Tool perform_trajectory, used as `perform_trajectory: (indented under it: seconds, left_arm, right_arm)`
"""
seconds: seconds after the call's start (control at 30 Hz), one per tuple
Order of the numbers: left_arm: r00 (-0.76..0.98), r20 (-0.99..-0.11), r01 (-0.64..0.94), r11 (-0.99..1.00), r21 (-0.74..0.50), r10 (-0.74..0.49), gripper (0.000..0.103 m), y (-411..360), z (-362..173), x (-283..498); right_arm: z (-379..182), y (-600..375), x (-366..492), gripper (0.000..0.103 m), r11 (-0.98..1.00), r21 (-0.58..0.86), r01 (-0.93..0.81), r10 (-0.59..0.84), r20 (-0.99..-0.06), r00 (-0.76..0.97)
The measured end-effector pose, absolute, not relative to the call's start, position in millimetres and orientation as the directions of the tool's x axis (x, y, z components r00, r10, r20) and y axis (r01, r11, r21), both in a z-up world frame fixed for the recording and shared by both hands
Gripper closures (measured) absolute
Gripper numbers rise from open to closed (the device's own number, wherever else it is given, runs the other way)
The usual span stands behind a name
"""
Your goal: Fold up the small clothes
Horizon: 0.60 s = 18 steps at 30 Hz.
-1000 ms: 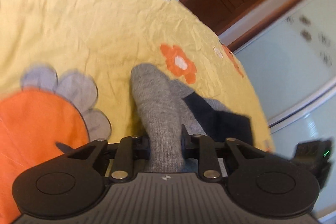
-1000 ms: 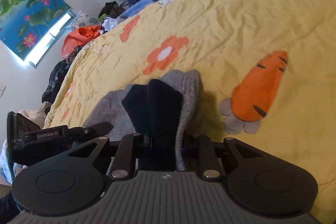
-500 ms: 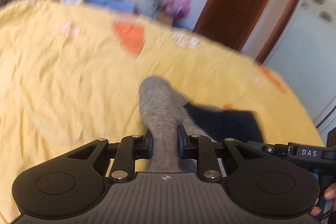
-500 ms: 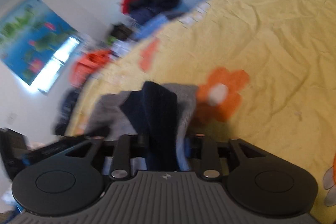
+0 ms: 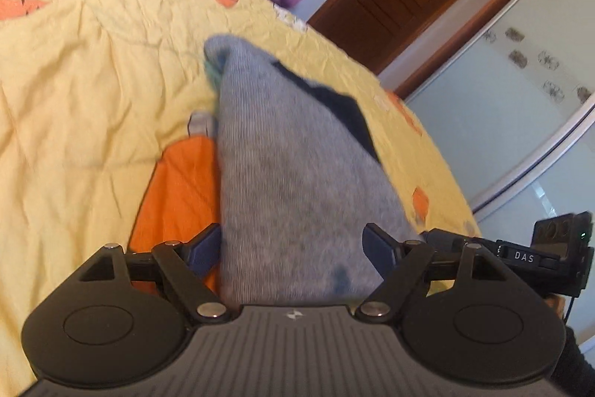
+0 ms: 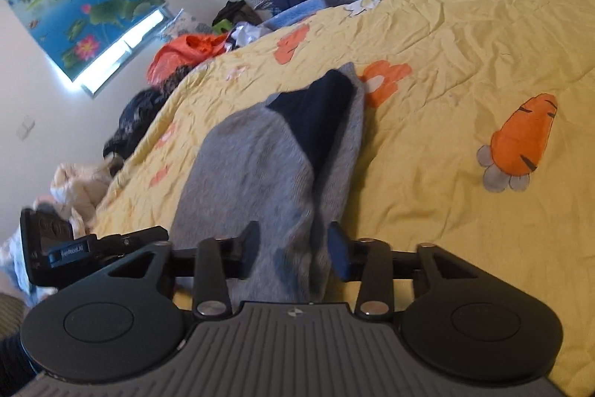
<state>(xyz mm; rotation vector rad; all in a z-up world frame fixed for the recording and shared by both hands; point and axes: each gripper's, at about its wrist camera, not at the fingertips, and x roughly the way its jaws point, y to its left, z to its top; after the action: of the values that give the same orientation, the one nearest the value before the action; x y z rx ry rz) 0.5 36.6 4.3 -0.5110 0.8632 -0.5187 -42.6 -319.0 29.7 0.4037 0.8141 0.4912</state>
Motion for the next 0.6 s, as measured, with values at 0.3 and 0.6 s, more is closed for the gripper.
perform_trajectory:
  seconds: [0.3, 0.6]
  left_arm:
    - [0.504, -0.661, 0.244, 0.826, -0.508, -0.556, 0.085, 37.4, 1.3, 5.6]
    - [0.493, -0.619, 0.193, 0.771, -0.607, -0.611, 0.027, 54.5, 12.4, 13.2]
  right_arm:
    - [26.3, -303.2, -50.7, 0.088, 0.793, 0.538, -0.287, 0.599, -0.601, 0.529]
    - [26.9, -332.2, -56.1, 0.004, 0.790, 0.577, -0.208, 0.562, -0.544, 0.623]
